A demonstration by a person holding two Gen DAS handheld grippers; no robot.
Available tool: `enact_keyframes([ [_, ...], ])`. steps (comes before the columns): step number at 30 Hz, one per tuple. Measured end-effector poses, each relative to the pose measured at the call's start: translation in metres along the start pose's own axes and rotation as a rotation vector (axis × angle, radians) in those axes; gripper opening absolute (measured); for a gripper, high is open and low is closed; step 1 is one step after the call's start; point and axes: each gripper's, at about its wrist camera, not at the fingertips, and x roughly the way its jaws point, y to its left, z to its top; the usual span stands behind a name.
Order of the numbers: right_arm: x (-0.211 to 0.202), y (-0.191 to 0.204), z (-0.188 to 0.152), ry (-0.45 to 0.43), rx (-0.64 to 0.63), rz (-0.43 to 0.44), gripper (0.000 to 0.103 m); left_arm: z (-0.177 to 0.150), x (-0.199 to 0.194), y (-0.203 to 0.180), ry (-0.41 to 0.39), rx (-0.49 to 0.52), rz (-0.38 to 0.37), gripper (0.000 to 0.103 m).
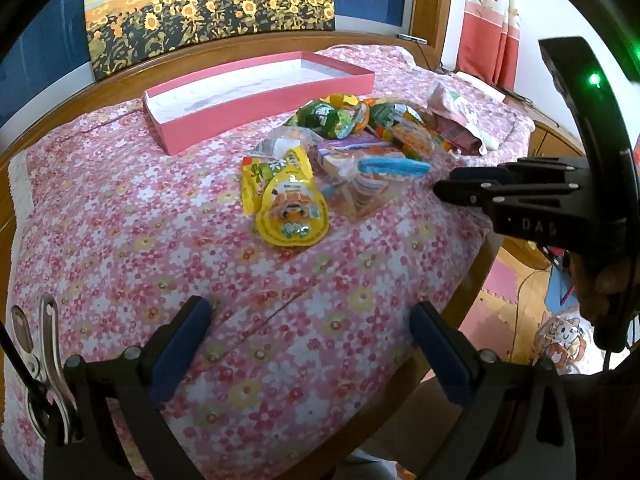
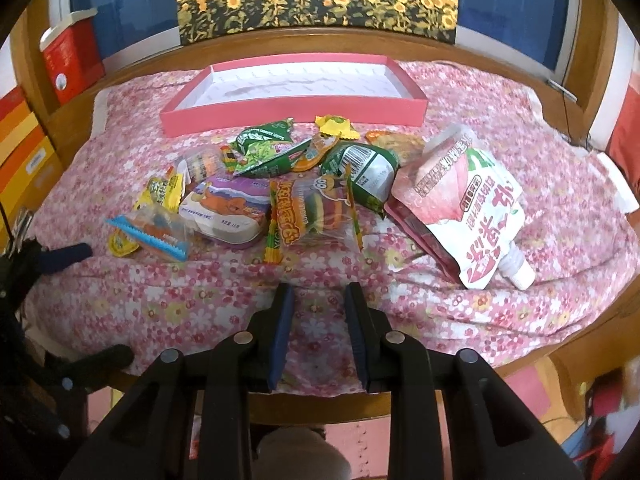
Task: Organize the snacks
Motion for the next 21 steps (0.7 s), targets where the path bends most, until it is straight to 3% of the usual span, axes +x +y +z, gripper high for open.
enact_keyframes([
  [21, -0.0004, 0.0048, -0.0010, -0.003, -0.055, -0.021, 0.028, -0.0027, -0.0002, -0.0014, -0.009, 0.024, -0.010, 0.102],
])
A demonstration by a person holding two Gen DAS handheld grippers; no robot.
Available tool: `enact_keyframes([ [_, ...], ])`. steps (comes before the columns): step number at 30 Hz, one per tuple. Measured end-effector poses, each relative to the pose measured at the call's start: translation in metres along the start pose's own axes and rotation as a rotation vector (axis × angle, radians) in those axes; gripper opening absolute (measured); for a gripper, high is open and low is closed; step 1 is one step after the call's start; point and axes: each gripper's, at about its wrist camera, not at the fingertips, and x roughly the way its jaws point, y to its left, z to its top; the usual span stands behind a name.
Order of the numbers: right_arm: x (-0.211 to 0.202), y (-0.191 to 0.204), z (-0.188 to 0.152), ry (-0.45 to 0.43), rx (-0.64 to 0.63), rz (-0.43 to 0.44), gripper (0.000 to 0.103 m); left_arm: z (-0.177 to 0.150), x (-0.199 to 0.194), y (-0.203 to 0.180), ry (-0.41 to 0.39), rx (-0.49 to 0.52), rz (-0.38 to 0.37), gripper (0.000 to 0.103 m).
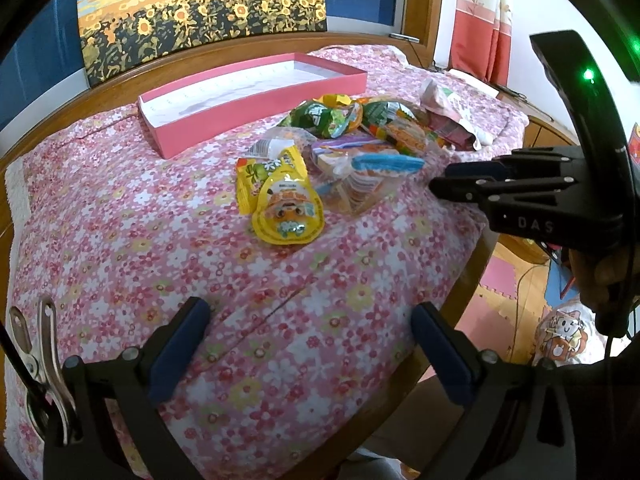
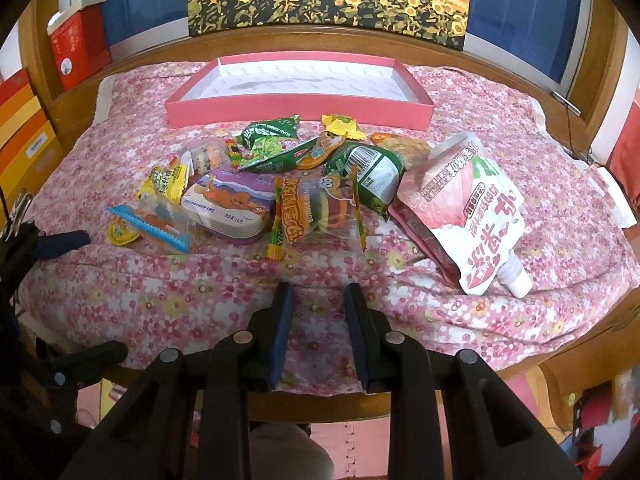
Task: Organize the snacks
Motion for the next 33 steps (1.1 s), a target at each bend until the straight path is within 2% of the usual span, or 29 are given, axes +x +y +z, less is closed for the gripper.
enact_keyframes([
  [33, -0.0024, 0.0016, -0.0037, -0.033, -0.016, -0.009, 0.028, -0.0026, -0.0013, -0.0011, -0.015, -0.008, 0.010, 0.102],
])
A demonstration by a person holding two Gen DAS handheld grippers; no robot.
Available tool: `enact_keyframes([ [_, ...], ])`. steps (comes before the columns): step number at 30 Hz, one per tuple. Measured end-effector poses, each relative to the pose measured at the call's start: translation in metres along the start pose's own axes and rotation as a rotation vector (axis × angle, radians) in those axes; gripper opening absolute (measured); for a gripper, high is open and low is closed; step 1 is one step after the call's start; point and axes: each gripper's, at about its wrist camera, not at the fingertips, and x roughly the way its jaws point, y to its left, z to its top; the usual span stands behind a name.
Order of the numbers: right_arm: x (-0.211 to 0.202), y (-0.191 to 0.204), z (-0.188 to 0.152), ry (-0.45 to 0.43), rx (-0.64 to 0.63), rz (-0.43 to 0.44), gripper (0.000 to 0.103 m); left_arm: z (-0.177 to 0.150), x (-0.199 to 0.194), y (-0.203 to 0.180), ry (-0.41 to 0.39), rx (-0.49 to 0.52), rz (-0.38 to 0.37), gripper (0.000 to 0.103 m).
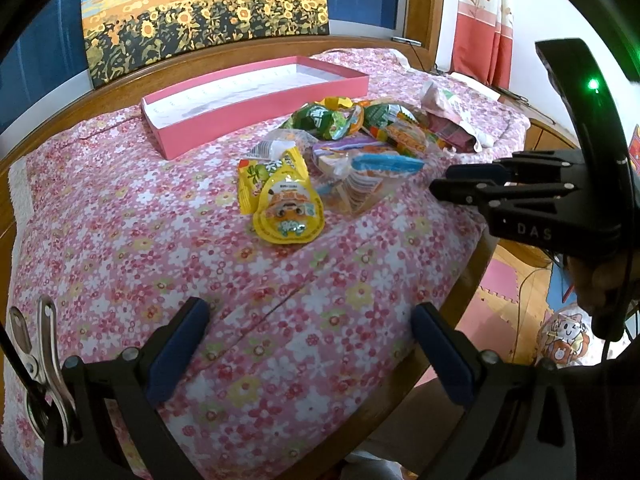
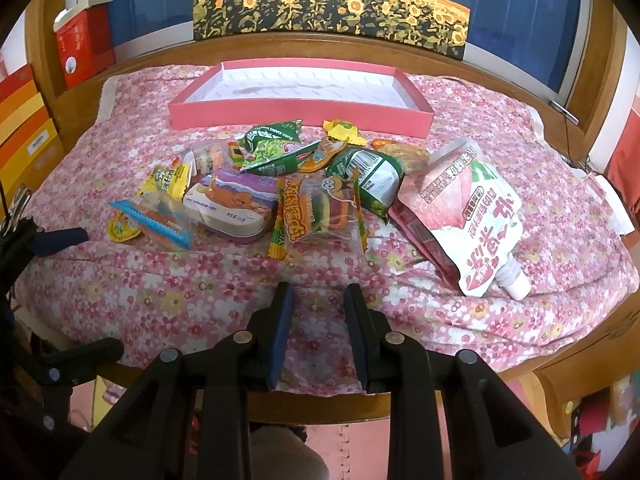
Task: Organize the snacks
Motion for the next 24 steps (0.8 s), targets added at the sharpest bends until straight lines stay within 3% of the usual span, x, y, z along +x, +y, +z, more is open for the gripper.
enact_keyframes([
  [14, 0.000, 0.000, 0.002, 0.010, -0.025, 0.020, 0.028, 0.003, -0.008, -0.001, -0.011, -0.030, 0.019, 0.101],
  [18, 0.000, -0.002, 0.000, 0.001, -0.030, 0.027, 0.028, 0.014, -0.022, 0.007, -0.046, -0.094, -0.022, 0.101],
  [24, 0.001, -0.008, -0.002, -0.006, -0.014, 0.070, 0.028, 0.049, -0.035, 0.004, -0.088, -0.121, -0.008, 0.101],
])
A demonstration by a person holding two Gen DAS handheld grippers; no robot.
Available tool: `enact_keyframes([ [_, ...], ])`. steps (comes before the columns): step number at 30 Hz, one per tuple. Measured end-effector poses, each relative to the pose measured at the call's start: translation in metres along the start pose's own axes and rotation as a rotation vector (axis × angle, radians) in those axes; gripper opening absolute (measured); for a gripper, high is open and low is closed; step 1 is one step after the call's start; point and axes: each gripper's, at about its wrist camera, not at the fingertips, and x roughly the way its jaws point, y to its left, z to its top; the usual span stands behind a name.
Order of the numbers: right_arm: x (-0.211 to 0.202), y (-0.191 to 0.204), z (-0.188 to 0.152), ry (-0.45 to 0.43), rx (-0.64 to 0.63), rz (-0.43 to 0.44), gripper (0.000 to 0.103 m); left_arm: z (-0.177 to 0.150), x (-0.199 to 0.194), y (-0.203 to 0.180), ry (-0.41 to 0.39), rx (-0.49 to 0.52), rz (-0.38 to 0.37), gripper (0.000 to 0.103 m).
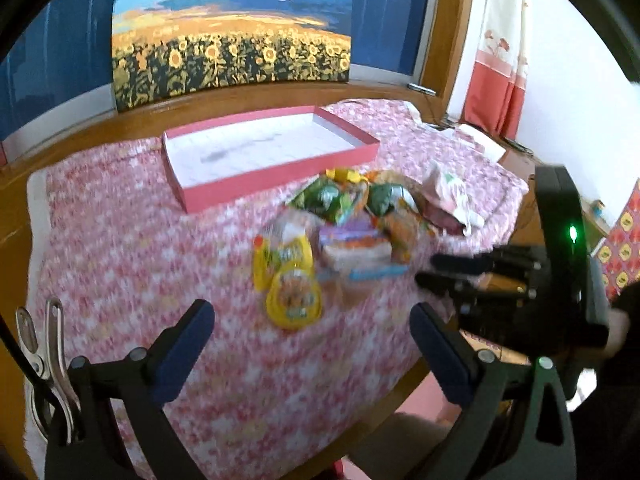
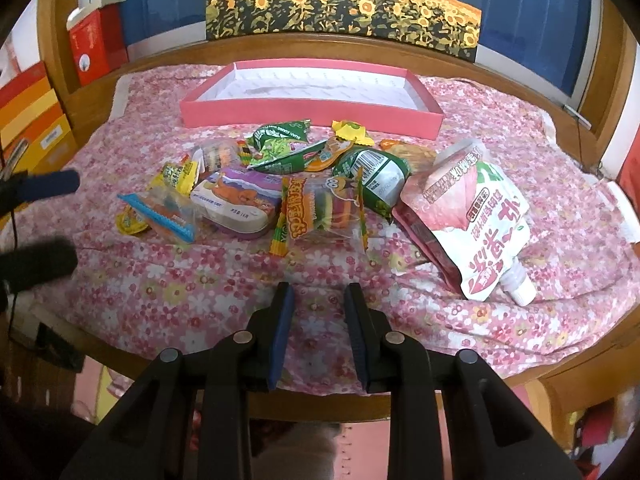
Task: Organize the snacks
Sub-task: 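Grasp the blue-edged clear bag with left tool while right tool grasps yellow cartoon-face bag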
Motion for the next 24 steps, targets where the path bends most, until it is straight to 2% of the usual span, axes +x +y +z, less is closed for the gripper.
enact_keyframes([
  [5, 0.002, -0.007, 0.004, 0.022, -0.004, 0.062, 0.028, 0.014, 0.012, -0.030, -0.050, 0.116, 0.008, 0.098],
  [7, 0.002, -0.011, 0.007, 0.048, -0.004, 0.090, 0.029, 0.016, 0.028, -0.043, -0.012, 0.162, 0.021, 0.082],
  [10, 0.000, -0.018, 0.010, 0.080, -0.016, 0.156, 0.033, 0.015, 0.054, -0.054, 0.076, 0.186, 0.039, 0.076],
  [11, -0.001, -0.019, 0.009, 0.080, -0.031, 0.186, 0.038, 0.014, 0.062, -0.055, 0.096, 0.186, 0.046, 0.076],
  [14, -0.005, -0.024, 0.005, 0.066, -0.108, 0.265, 0.039, 0.009, 0.073, -0.056, 0.093, 0.188, 0.100, 0.067],
  [16, -0.008, -0.031, 0.005, 0.059, -0.108, 0.308, 0.041, 0.008, 0.073, -0.054, 0.080, 0.176, 0.129, 0.055],
  [17, -0.009, -0.034, 0.006, 0.046, -0.112, 0.327, 0.053, 0.009, 0.073, -0.053, 0.077, 0.164, 0.139, 0.052],
  [18, -0.011, -0.035, 0.007, 0.032, -0.119, 0.340, 0.076, 0.010, 0.072, -0.049, 0.076, 0.147, 0.144, 0.046],
  [20, -0.014, -0.037, 0.013, -0.010, -0.142, 0.368, 0.100, 0.010, 0.067, -0.044, 0.074, 0.113, 0.147, 0.041],
  [24, -0.012, -0.044, 0.024, -0.042, -0.119, 0.404, 0.101, 0.012, 0.053, -0.033, 0.063, 0.025, 0.134, 0.039],
])
